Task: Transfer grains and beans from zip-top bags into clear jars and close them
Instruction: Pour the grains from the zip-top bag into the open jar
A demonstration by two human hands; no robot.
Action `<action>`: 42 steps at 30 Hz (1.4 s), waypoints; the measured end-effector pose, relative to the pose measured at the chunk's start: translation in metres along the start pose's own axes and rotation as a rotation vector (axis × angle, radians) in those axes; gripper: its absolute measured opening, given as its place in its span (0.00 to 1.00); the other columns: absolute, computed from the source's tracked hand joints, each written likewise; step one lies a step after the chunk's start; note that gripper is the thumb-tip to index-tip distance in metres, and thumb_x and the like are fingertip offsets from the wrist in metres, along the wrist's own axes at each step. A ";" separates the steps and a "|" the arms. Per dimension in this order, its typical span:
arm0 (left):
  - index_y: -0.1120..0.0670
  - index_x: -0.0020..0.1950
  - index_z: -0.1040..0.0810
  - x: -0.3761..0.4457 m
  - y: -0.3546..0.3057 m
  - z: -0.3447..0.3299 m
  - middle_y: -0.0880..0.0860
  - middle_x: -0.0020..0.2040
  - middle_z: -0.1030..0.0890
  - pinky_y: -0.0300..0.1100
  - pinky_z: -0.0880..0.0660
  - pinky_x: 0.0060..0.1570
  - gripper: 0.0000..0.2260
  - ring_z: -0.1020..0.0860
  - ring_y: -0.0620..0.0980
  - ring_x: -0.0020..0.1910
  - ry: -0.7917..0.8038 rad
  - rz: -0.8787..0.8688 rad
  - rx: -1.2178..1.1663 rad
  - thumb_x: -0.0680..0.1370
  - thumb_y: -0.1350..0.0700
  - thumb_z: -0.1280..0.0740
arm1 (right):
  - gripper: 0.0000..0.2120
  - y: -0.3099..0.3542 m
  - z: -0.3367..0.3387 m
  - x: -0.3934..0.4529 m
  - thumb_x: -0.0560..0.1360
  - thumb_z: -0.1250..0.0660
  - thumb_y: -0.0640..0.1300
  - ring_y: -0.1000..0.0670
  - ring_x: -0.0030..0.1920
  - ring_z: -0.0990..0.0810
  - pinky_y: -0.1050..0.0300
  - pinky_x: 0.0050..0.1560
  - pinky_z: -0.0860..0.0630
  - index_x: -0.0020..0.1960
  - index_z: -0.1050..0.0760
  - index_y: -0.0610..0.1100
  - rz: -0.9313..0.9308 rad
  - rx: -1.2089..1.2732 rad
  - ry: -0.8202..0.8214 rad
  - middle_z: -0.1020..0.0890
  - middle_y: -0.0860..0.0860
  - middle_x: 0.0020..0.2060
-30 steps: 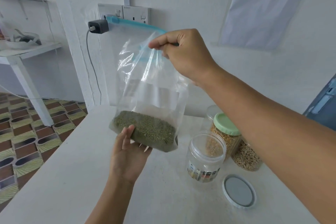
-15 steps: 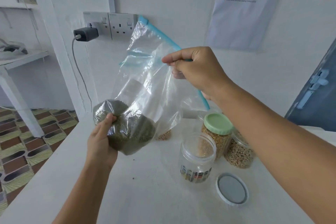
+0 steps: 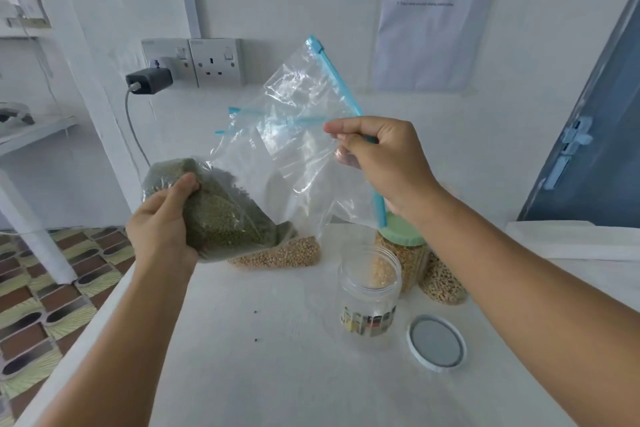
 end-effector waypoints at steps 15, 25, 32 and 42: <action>0.52 0.35 0.13 -0.009 -0.027 -0.053 0.51 0.37 0.14 0.50 0.14 0.49 0.08 0.16 0.51 0.39 0.101 -0.050 0.080 0.72 0.53 0.18 | 0.15 -0.016 0.009 -0.029 0.81 0.32 0.35 0.51 0.48 0.15 0.55 0.56 0.17 0.51 0.13 0.54 -0.008 0.026 -0.087 0.12 0.52 0.48; 0.50 0.33 0.16 -0.008 -0.070 -0.067 0.45 0.32 0.15 0.41 0.16 0.40 0.11 0.15 0.43 0.33 0.036 -0.142 0.056 0.73 0.53 0.19 | 0.14 -0.035 0.019 -0.030 0.81 0.32 0.33 0.52 0.50 0.14 0.59 0.53 0.17 0.51 0.13 0.50 -0.075 0.231 -0.075 0.12 0.48 0.48; 0.49 0.28 0.16 0.001 -0.090 -0.068 0.49 0.37 0.13 0.50 0.14 0.49 0.14 0.14 0.50 0.40 0.056 -0.207 0.045 0.72 0.55 0.18 | 0.11 -0.058 0.014 -0.037 0.81 0.32 0.33 0.54 0.45 0.16 0.59 0.53 0.17 0.54 0.13 0.46 -0.140 0.318 -0.069 0.14 0.47 0.46; 0.49 0.26 0.19 0.012 -0.096 -0.064 0.47 0.41 0.12 0.45 0.15 0.47 0.16 0.17 0.47 0.37 0.044 -0.213 0.074 0.72 0.55 0.18 | 0.12 -0.064 0.004 -0.039 0.81 0.32 0.33 0.52 0.45 0.17 0.57 0.54 0.17 0.54 0.13 0.45 -0.198 0.384 -0.062 0.14 0.46 0.47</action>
Point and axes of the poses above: each hand's wrist, its own x-axis towards the middle knuckle, its own z-axis out of the back of the hand, y = z × x, the point moved 9 cm from there along x, towards the middle knuckle
